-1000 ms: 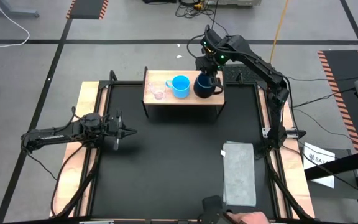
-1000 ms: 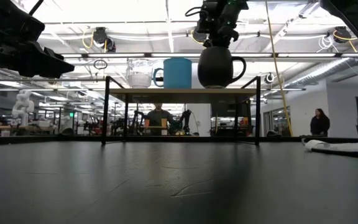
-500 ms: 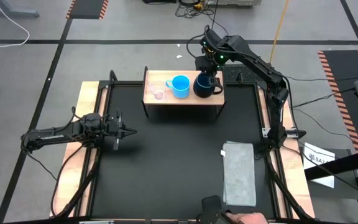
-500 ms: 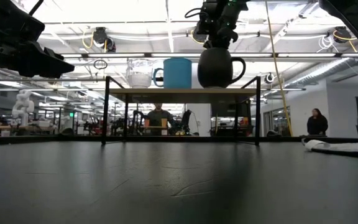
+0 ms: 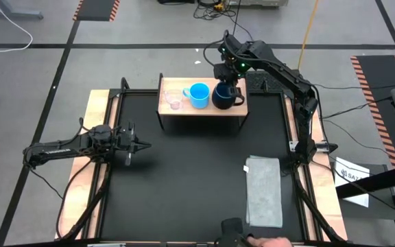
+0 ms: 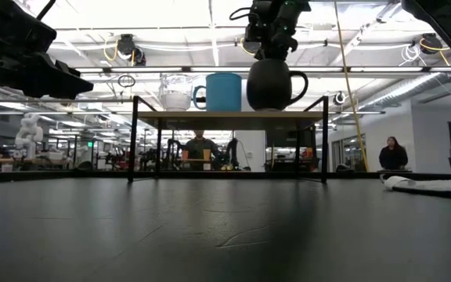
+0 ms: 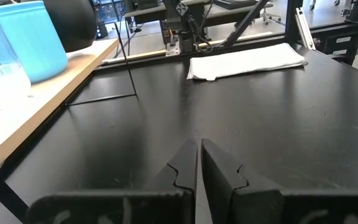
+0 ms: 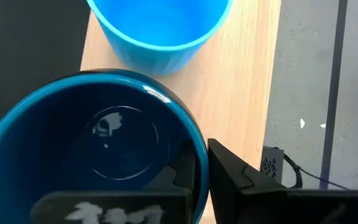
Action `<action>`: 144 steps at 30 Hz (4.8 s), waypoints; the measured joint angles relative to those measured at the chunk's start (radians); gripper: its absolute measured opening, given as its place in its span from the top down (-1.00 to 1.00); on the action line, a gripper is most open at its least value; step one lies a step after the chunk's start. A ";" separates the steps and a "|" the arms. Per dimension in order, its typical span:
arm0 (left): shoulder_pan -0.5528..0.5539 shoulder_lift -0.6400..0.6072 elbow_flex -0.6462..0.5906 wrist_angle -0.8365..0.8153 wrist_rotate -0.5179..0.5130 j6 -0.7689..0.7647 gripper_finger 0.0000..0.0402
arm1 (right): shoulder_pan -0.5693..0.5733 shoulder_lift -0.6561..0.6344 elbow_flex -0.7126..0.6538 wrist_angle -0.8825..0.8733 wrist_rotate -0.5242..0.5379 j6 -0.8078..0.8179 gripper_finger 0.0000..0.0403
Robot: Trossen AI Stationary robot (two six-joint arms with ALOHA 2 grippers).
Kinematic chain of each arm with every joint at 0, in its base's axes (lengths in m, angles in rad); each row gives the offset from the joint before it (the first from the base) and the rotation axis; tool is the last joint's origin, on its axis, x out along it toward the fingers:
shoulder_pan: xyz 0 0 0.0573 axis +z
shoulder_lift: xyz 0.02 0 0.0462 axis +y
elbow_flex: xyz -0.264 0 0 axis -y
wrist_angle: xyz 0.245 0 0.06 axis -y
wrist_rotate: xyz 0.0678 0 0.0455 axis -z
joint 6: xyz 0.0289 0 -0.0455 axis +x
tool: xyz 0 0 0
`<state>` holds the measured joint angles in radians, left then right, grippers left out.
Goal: Stack small to large cups/mugs on shelf
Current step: Put the black mug on the shelf, then return to Home Position
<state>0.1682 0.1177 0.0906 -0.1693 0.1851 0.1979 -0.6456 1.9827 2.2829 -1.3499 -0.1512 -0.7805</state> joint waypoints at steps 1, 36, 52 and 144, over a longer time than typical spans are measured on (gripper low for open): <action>0.000 0.000 0.000 0.000 0.000 0.000 0.87 | 0.000 0.000 0.000 0.000 0.000 0.011 0.95; 0.000 0.000 0.000 0.001 0.008 0.002 0.87 | 0.019 -0.003 -0.077 0.091 0.072 0.035 0.93; 0.000 0.000 0.000 -0.007 0.009 0.000 0.87 | 0.042 -0.001 -0.077 0.093 0.081 0.027 0.92; 0.000 0.000 0.000 -0.004 0.025 -0.022 0.87 | 0.080 -0.474 -0.084 0.148 -0.312 0.249 0.99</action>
<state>0.1683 0.1175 0.0910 -0.1734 0.2100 0.1755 -0.5655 1.5088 2.1989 -1.2015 -0.4629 -0.5315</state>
